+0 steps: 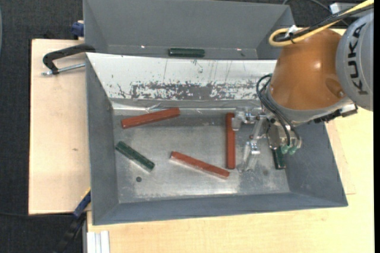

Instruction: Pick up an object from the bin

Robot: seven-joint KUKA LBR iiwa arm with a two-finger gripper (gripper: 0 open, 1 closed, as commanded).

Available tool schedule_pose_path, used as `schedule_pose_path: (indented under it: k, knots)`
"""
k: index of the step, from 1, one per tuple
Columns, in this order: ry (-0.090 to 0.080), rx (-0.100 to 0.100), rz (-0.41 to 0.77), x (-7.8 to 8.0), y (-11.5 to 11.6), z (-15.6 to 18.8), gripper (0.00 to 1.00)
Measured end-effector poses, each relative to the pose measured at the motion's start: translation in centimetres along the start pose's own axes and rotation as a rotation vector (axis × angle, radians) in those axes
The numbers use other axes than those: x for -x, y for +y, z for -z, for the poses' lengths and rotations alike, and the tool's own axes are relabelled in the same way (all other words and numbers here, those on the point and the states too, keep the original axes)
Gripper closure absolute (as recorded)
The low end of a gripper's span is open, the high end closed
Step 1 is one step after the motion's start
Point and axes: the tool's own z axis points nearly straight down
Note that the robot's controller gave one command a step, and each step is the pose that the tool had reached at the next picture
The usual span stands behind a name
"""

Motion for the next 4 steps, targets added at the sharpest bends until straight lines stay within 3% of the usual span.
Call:
schedule_pose_path:
  k: [1,2,3,4]
  knots:
    - [0.001,0.000,0.078,-0.1,3.4,-6.7,0.00]
    - [0.007,0.000,0.090,0.6,3.7,-10.8,1.00]
    - [0.007,0.000,0.090,0.6,3.7,-10.8,1.00]
    - [0.001,0.001,0.078,4.9,5.0,-3.1,1.00]
